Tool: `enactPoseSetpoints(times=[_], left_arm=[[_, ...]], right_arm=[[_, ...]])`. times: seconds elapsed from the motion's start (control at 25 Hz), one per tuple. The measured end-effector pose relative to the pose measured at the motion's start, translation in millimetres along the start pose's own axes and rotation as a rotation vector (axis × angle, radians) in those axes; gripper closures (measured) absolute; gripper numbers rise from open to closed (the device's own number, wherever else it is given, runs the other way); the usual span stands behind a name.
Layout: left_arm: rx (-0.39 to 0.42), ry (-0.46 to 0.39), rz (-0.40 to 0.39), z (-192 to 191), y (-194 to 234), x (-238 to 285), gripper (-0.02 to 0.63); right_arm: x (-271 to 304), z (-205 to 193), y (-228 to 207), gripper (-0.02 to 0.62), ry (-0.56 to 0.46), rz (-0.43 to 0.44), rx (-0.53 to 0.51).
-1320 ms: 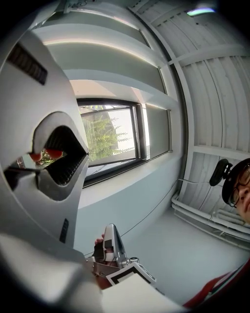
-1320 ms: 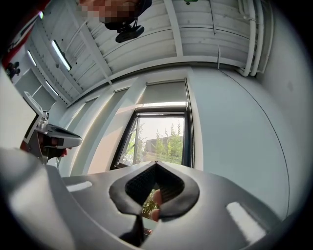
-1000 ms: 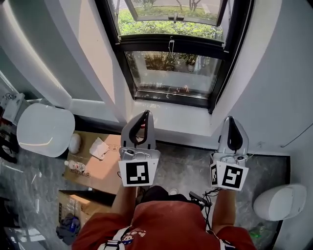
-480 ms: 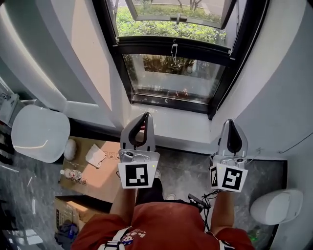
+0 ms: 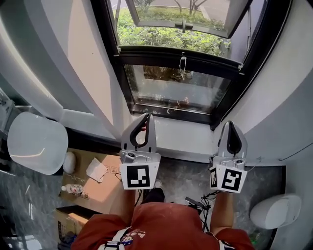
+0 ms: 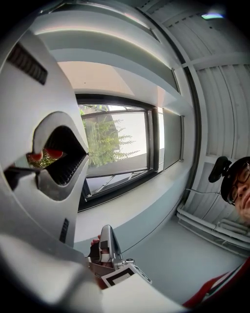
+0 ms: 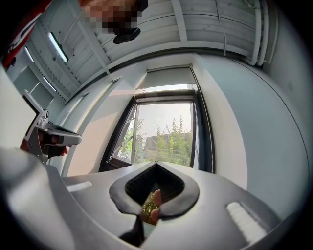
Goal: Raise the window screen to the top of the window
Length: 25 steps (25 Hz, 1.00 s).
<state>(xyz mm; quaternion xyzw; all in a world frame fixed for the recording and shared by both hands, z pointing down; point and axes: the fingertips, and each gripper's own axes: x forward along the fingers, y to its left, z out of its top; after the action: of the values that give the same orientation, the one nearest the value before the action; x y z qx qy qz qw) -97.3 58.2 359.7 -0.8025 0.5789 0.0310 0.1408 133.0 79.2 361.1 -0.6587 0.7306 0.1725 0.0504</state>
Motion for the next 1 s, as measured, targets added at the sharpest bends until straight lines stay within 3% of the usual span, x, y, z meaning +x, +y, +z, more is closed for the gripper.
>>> enactPoseSetpoints(times=[0.56,1.0], left_arm=[[-0.031,0.003,-0.061,-29.5,57.7,60.9,0.6],[-0.043,-0.021,-0.059,-43.3,52.7,125.8,0.6]], right_arm=[[72.5,-14.5,35.8,0.583,0.044,-0.045,-0.047],[122.1,-41.5,4.3,0.583,0.012,-0.058,-0.027]])
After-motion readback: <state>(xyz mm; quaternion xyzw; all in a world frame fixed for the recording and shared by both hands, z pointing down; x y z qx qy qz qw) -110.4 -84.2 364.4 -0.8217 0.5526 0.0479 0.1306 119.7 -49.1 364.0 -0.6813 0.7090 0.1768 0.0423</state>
